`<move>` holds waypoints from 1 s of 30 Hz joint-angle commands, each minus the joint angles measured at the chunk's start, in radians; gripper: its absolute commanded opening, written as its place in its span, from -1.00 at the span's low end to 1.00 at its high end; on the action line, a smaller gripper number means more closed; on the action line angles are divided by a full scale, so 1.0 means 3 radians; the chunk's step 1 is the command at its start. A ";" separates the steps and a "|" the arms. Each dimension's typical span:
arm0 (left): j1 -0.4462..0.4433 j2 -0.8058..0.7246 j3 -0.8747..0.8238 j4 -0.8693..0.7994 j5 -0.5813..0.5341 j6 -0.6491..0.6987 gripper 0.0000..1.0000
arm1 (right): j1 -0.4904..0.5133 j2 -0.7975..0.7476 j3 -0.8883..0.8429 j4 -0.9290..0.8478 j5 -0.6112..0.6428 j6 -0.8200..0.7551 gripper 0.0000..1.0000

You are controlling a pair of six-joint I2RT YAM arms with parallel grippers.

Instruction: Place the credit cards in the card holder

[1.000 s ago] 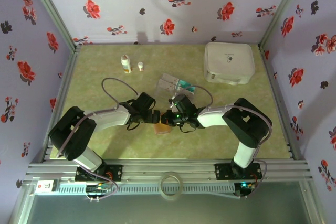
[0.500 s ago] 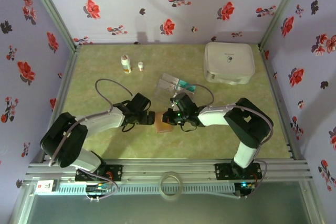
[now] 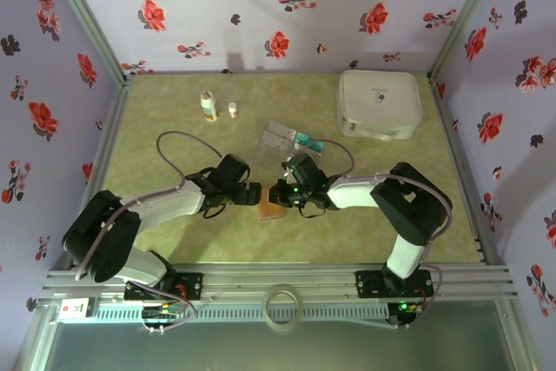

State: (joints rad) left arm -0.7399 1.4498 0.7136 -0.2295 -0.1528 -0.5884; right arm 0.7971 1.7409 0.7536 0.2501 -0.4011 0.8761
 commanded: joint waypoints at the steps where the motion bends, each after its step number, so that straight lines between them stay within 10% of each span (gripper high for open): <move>1: -0.0018 0.0143 0.0067 0.0114 0.0036 0.0085 0.99 | -0.0050 0.0100 -0.0108 -0.0345 0.0259 0.0054 -1.00; 30: -0.0029 0.0516 -0.0215 0.0366 0.0026 0.0016 0.99 | -0.0066 -0.0490 0.0174 -0.0737 0.0348 -0.0202 -1.00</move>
State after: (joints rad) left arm -0.7483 1.5391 0.6907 -0.1261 -0.1738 -0.5873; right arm 0.7864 1.6218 0.7753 0.0906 -0.3355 0.8543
